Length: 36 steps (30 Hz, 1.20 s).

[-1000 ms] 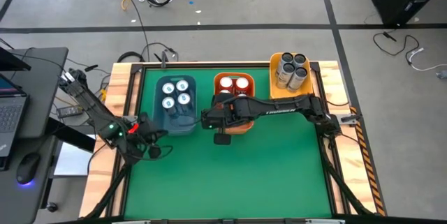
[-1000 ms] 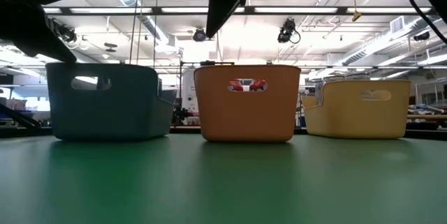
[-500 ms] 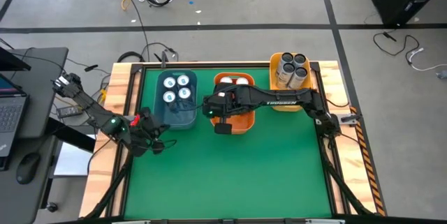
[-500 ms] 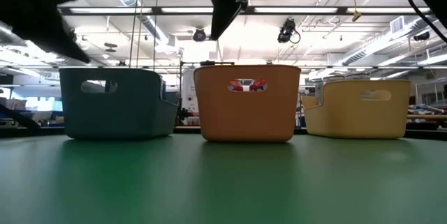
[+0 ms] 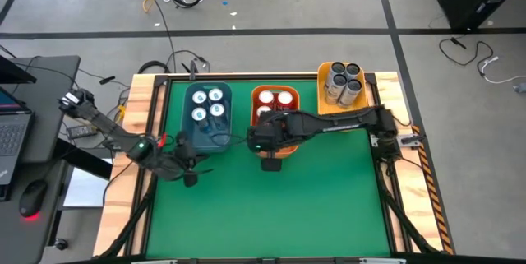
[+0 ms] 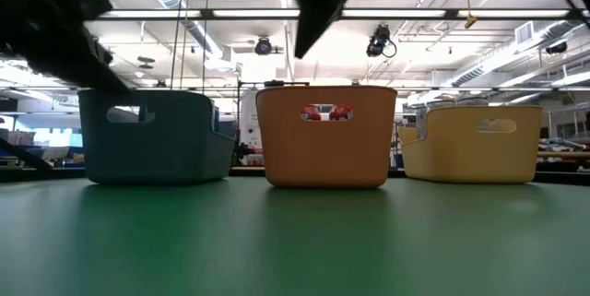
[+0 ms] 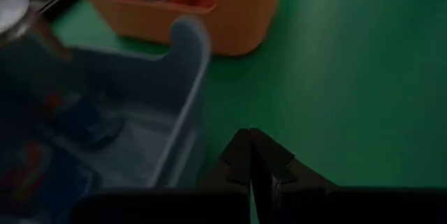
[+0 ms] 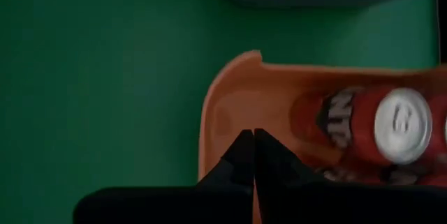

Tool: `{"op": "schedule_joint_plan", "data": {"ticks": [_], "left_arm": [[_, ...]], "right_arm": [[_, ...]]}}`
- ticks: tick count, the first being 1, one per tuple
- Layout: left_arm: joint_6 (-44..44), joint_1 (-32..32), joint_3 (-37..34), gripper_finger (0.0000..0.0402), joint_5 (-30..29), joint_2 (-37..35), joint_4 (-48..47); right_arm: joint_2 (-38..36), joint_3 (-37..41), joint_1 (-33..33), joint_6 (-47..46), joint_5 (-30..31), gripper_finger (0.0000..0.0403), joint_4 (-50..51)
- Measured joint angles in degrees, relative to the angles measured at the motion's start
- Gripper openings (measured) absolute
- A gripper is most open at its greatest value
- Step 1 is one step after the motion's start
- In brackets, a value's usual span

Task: Sort soda cans
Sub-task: Adjust the bins

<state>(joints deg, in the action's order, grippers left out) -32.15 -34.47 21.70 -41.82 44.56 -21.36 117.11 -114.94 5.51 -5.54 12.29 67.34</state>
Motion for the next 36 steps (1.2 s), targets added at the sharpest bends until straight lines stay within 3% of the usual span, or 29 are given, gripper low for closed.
{"op": "schedule_joint_plan", "data": {"ticks": [11, 18, 29, 36], "left_arm": [[5.08, 11.83, -2.34, 0.0000, 0.65, 0.00, 0.53], [11.41, 21.14, -2.43, 0.0000, 2.83, 0.02, 3.48], [21.98, 39.20, -2.43, 0.0000, 14.86, 0.07, 10.75], [24.65, 43.95, -2.43, 0.0000, 20.14, 0.02, 12.96]], "right_arm": [[-23.98, 35.07, 3.64, -12.92, 3.15, 0.0000, -22.90], [-33.03, 51.55, 4.18, -16.93, 4.83, 0.0000, -31.83], [-37.86, 63.39, 1.67, -18.94, 6.54, 0.0000, -38.05], [-37.73, 65.34, -3.30, -15.70, 7.60, 0.0000, -41.35]]}}
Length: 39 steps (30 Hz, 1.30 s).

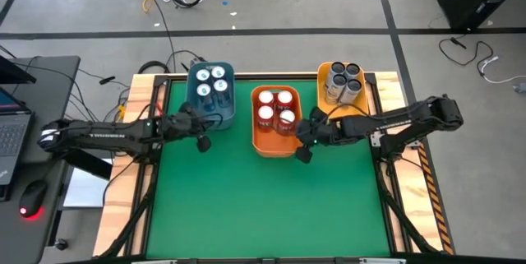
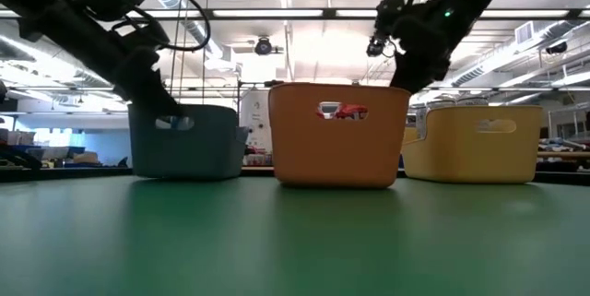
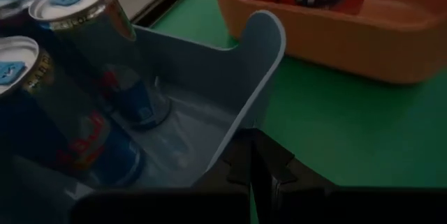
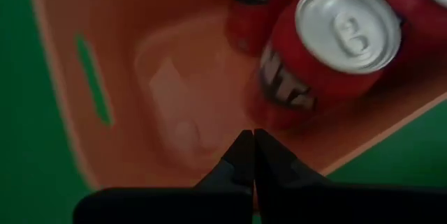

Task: Sort soda cans
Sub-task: Adjust the bins

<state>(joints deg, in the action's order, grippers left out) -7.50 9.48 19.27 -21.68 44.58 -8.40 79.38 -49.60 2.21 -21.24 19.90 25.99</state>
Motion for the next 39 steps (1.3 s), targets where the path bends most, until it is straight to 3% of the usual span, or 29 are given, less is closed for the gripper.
{"op": "schedule_joint_plan", "data": {"ticks": [8, 16, 27, 32, 39], "left_arm": [[0.02, 0.28, 0.00, 0.0000, 2.24, 0.00, 3.60], [0.02, 0.26, 0.11, 0.0000, 4.46, -0.02, 2.48], [0.01, 0.21, 0.64, 0.0000, 8.49, -0.04, 1.76], [1.23, -1.11, 3.06, 0.0000, 12.26, -0.04, 2.03], [1.33, -4.99, 4.35, 0.0000, 15.88, -0.04, 3.62]], "right_arm": [[0.03, -2.69, -3.91, 7.47, 0.15, 0.0000, -3.91], [-0.84, -10.71, 0.09, 8.65, -2.96, 0.0000, 4.94], [-0.81, -11.13, 7.72, 1.67, -6.54, 0.0000, 20.32], [-0.75, -9.22, 8.01, 1.64, -7.49, 0.0000, 19.99], [-0.73, -4.64, 3.28, 5.41, -7.56, 0.0000, 12.38]]}}
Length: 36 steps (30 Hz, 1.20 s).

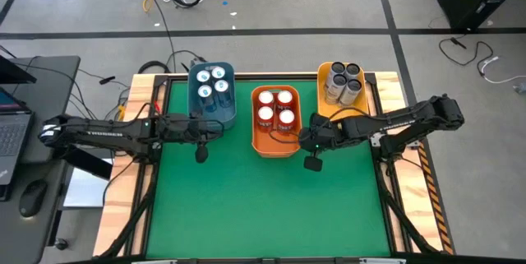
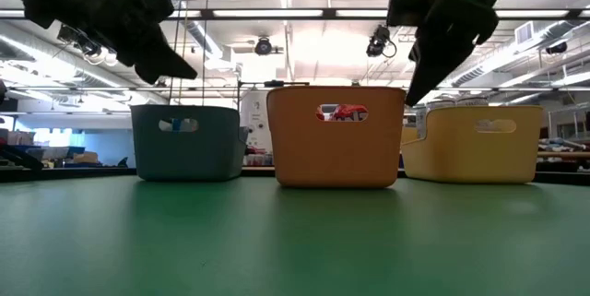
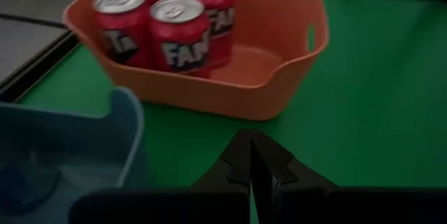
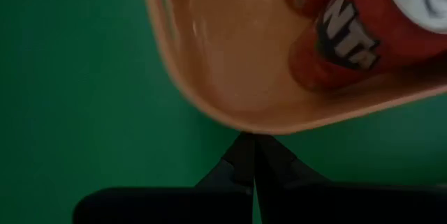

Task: Sort soda cans
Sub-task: Adjust the bins

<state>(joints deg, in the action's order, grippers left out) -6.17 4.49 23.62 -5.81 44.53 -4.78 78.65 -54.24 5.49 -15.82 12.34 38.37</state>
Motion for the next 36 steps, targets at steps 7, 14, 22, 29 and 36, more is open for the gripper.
{"op": "schedule_joint_plan", "data": {"ticks": [7, 14, 22, 29, 36], "left_arm": [[-1.43, -3.58, 0.00, 0.0000, 0.14, 0.02, 1.76], [-1.57, -4.76, 0.00, 0.0000, 0.05, 0.02, 2.10], [-1.58, -4.76, 0.00, 0.0000, -0.08, 0.04, 2.21], [-1.60, -4.76, -0.02, 0.0000, -0.11, 0.04, 2.24], [-1.60, -4.76, -0.07, 0.0000, -0.08, 0.07, 3.92]], "right_arm": [[-0.02, 2.93, -6.83, 6.04, -0.35, 0.0000, -6.50], [-0.02, 4.48, -13.33, 11.02, -0.22, 0.0000, -12.16], [-0.02, 7.73, -19.66, 13.97, -0.64, 0.0000, -20.76], [0.01, 11.33, -24.14, 15.86, -5.20, 0.0000, -30.85], [-1.80, 4.92, -23.19, 18.05, 0.16, 0.0000, -25.26]]}}
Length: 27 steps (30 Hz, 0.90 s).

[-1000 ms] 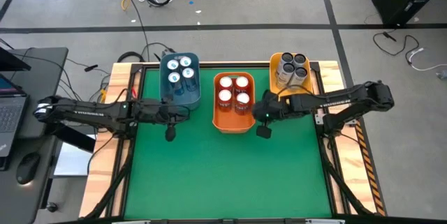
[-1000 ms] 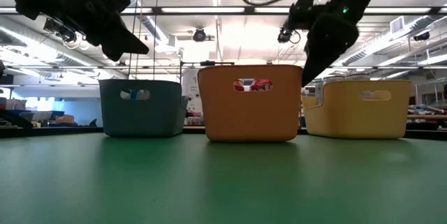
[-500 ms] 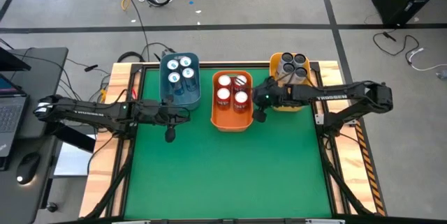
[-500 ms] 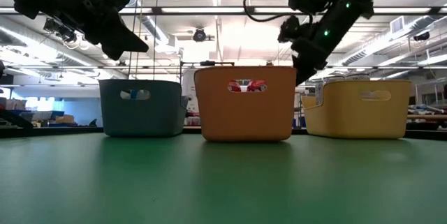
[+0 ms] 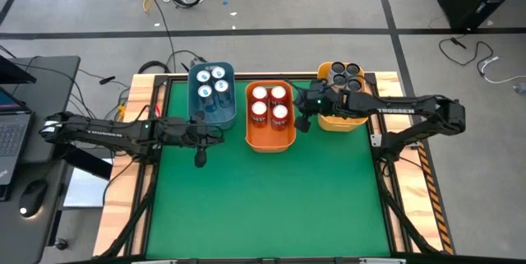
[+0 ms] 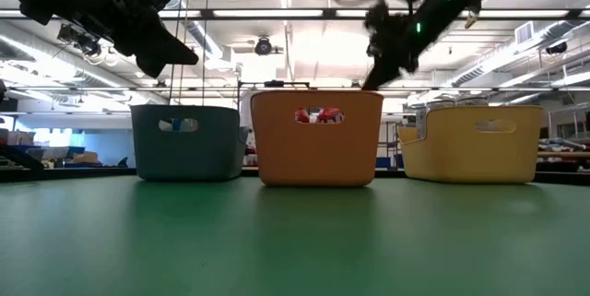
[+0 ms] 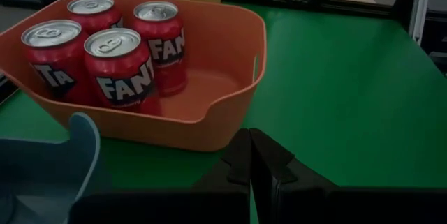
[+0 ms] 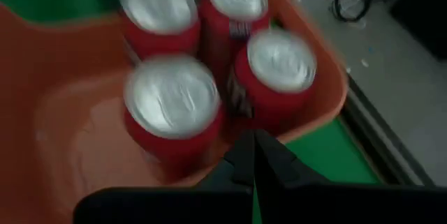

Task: Sort soda cans
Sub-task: Adjust the bins

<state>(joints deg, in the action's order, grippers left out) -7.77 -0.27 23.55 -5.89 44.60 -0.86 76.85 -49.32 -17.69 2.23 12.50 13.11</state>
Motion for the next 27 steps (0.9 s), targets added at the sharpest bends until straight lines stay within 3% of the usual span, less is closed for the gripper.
{"op": "schedule_joint_plan", "data": {"ticks": [7, 15, 20, 27], "left_arm": [[0.36, -0.20, 0.00, 0.0000, 0.04, 0.00, -0.24], [1.45, -0.20, 0.00, 0.0000, 0.09, 0.02, -0.29], [1.51, -0.21, 0.00, 0.0000, 0.47, 0.44, -0.21], [0.19, -1.04, -0.07, 0.0000, 0.63, 3.76, 0.02]], "right_arm": [[-1.17, -9.44, 11.24, -1.36, -6.63, 0.0000, 13.76], [-0.57, -9.10, 24.74, -11.55, -8.60, 0.0000, 20.40], [2.77, -5.57, 24.87, -13.18, -7.99, 0.0000, 16.33], [8.96, -4.99, 20.16, -9.00, -6.16, 0.0000, 15.88]]}}
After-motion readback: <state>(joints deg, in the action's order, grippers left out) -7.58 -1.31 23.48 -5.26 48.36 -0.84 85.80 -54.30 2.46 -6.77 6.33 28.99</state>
